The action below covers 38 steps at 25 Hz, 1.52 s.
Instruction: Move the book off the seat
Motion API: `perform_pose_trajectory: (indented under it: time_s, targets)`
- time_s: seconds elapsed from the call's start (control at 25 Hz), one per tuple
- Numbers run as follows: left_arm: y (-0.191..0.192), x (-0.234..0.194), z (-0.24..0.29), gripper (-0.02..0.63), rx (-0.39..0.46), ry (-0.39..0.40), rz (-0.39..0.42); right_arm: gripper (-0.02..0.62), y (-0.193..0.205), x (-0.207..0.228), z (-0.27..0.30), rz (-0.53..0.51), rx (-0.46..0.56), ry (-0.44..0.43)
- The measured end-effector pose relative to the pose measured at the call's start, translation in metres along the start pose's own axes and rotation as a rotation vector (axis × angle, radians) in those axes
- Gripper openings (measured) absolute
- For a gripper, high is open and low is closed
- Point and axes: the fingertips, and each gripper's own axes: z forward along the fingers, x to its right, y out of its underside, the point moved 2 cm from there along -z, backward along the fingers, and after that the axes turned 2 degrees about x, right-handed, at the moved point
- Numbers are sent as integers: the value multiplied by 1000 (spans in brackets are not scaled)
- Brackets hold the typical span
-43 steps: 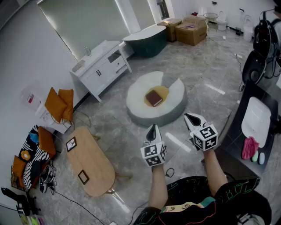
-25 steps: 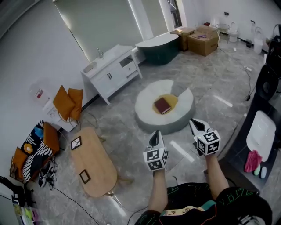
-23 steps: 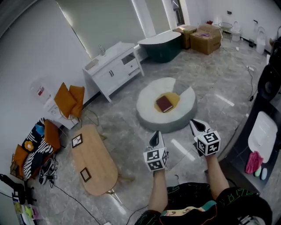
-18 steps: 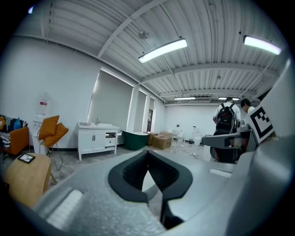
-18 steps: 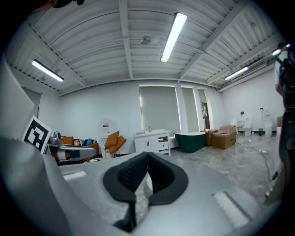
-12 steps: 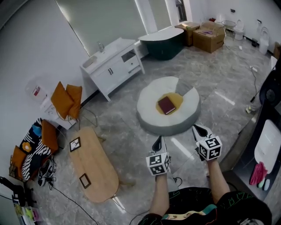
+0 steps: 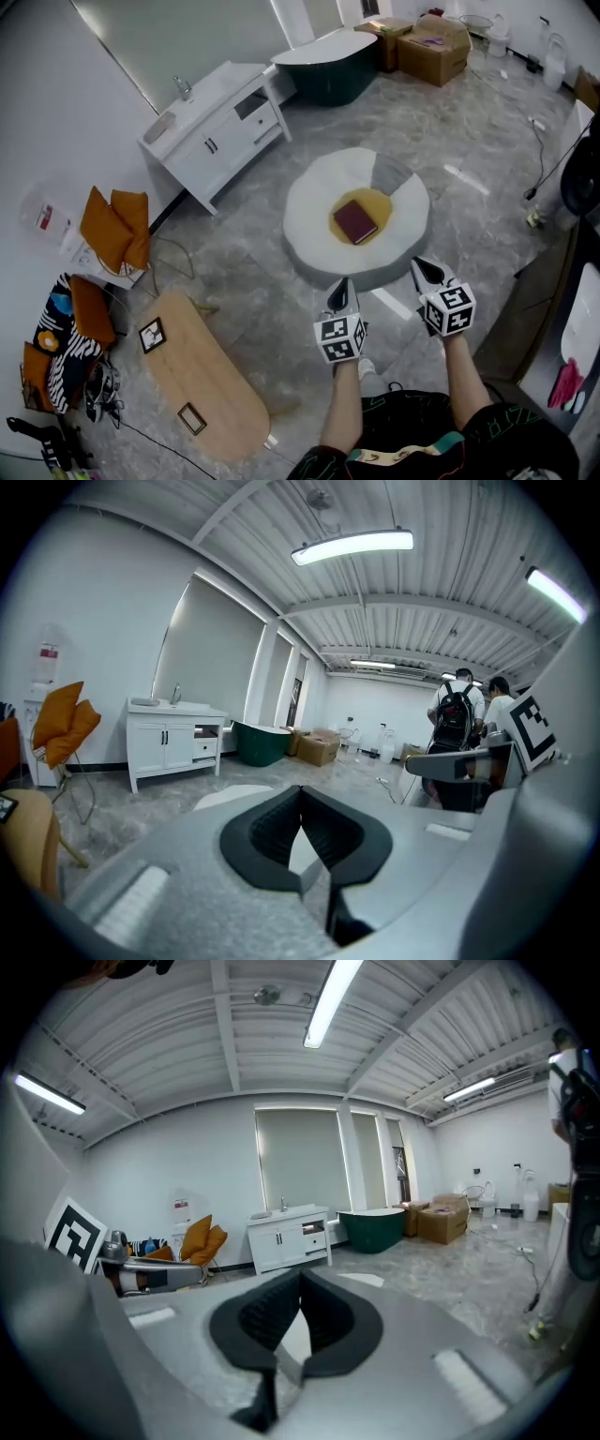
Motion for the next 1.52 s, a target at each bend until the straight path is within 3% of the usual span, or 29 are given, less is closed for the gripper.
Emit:
perform_pose_trajectory:
  time_s: [0.2,0.52,0.8,1.08,1.28,1.52]
  targets:
    - [-33,-37,55,11,0,41,7,3,-30,-2,58,-17,5,25]
    - [-52,-49,113,11,5,83,7,3,-54,36,98,-25,12,78]
    - [-52,-81,166,11,-19,15,-27,3,-54,55,174,-19,-22,-1]
    - [-60,-116,261,11,-102,-56,-44,3,-63,99,287,46,-67,-88]
    - [-60,-98,331,11,-119,-43,-101,3,-72,168,333,86,-74,-89]
    - [-18,-90,366,11,-197,-67,-142,3,-23,202,360,128,-167,-120]
